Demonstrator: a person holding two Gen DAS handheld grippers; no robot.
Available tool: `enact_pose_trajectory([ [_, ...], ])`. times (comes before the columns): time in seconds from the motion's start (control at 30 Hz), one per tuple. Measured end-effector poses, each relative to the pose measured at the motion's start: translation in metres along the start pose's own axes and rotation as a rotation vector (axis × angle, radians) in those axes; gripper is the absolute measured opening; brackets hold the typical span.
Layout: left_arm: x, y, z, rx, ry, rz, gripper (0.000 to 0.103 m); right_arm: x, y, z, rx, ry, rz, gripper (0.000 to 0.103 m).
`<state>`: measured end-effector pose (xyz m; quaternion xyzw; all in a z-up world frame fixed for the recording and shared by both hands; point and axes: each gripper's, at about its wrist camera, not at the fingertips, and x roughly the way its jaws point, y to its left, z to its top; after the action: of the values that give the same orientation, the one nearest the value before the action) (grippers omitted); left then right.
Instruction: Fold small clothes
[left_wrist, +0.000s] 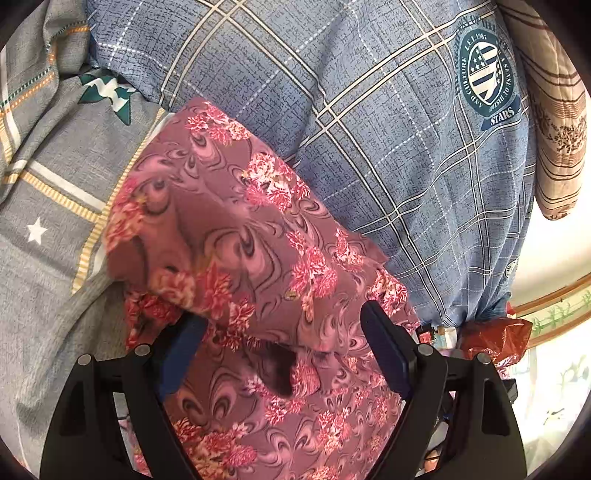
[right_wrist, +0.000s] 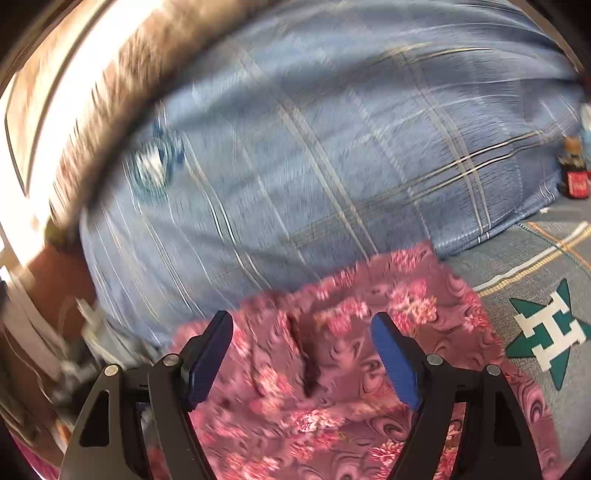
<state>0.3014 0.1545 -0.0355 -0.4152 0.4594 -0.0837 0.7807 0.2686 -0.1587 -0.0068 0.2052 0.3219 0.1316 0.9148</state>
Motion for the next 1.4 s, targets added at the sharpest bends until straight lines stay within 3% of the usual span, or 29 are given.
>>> enact_pose_trajectory([
  [0.17, 0.011, 0.006, 0.003, -0.016, -0.032, 0.013, 0.083, 0.057, 0.0, -0.015, -0.009, 0.182, 0.046, 0.077],
  [0.2, 0.013, 0.008, 0.004, -0.018, -0.041, 0.009, 0.078, 0.069, 0.0, -0.02, -0.015, 0.209, 0.025, 0.077],
  [0.23, 0.015, 0.008, 0.005, -0.017, -0.045, 0.008, 0.057, 0.079, 0.002, -0.026, -0.033, 0.222, 0.028, 0.077],
  [0.27, 0.016, 0.009, 0.006, -0.017, -0.039, 0.014, 0.037, 0.089, 0.008, -0.029, -0.07, 0.246, 0.03, 0.061],
  [0.3, 0.019, 0.009, 0.007, -0.017, -0.022, 0.015, 0.008, 0.096, 0.015, -0.03, -0.116, 0.262, 0.021, 0.04],
  [0.33, 0.02, 0.008, 0.006, -0.022, -0.01, 0.007, 0.002, 0.097, 0.018, -0.029, -0.13, 0.274, 0.036, 0.006],
  [0.43, 0.002, -0.013, 0.0, 0.0, -0.074, 0.027, 0.002, 0.072, 0.02, -0.009, -0.07, 0.21, 0.134, 0.006],
  [0.53, -0.02, -0.039, -0.009, 0.023, -0.104, -0.036, 0.002, 0.028, 0.008, 0.024, 0.021, 0.116, 0.236, 0.006],
  [0.6, -0.021, -0.059, -0.022, 0.046, -0.103, -0.052, 0.003, 0.013, 0.001, 0.039, 0.033, 0.09, 0.244, 0.006],
  [0.73, 0.01, -0.08, -0.056, 0.113, -0.019, 0.02, 0.003, 0.01, -0.025, 0.039, 0.019, 0.111, 0.127, 0.006],
  [0.87, 0.046, -0.072, -0.094, 0.13, 0.123, 0.077, 0.003, 0.022, -0.076, 0.017, 0.115, 0.161, 0.024, 0.006],
  [0.97, 0.022, -0.07, -0.114, 0.198, 0.089, 0.082, 0.003, 0.029, -0.1, 0.001, 0.115, 0.21, -0.025, 0.006],
  [1.03, -0.006, -0.065, -0.117, 0.226, 0.043, 0.064, 0.007, 0.032, -0.103, -0.004, 0.124, 0.233, -0.001, 0.011],
  [1.1, -0.034, -0.06, -0.11, 0.209, -0.016, 0.044, 0.014, 0.027, -0.107, -0.003, 0.154, 0.223, 0.032, 0.013],
  [1.13, -0.043, -0.059, -0.104, 0.203, -0.038, 0.045, 0.028, 0.026, -0.109, -0.001, 0.177, 0.219, 0.066, 0.022],
  [1.17, -0.049, -0.059, -0.091, 0.201, -0.062, 0.065, 0.037, 0.023, -0.111, 0.002, 0.194, 0.211, 0.074, 0.038],
  [1.2, -0.05, -0.06, -0.076, 0.195, -0.094, 0.102, 0.049, 0.02, -0.114, 0.004, 0.207, 0.201, 0.077, 0.042],
  [1.27, -0.042, -0.059, -0.055, 0.194, -0.108, 0.138, 0.051, 0.02, -0.119, 0.008, 0.246, 0.172, 0.095, 0.043],
  [1.4, 0.0, -0.054, -0.011, 0.191, -0.051, 0.222, 0.051, 0.038, -0.119, 0.016, 0.266, 0.206, 0.083, 0.043],
])
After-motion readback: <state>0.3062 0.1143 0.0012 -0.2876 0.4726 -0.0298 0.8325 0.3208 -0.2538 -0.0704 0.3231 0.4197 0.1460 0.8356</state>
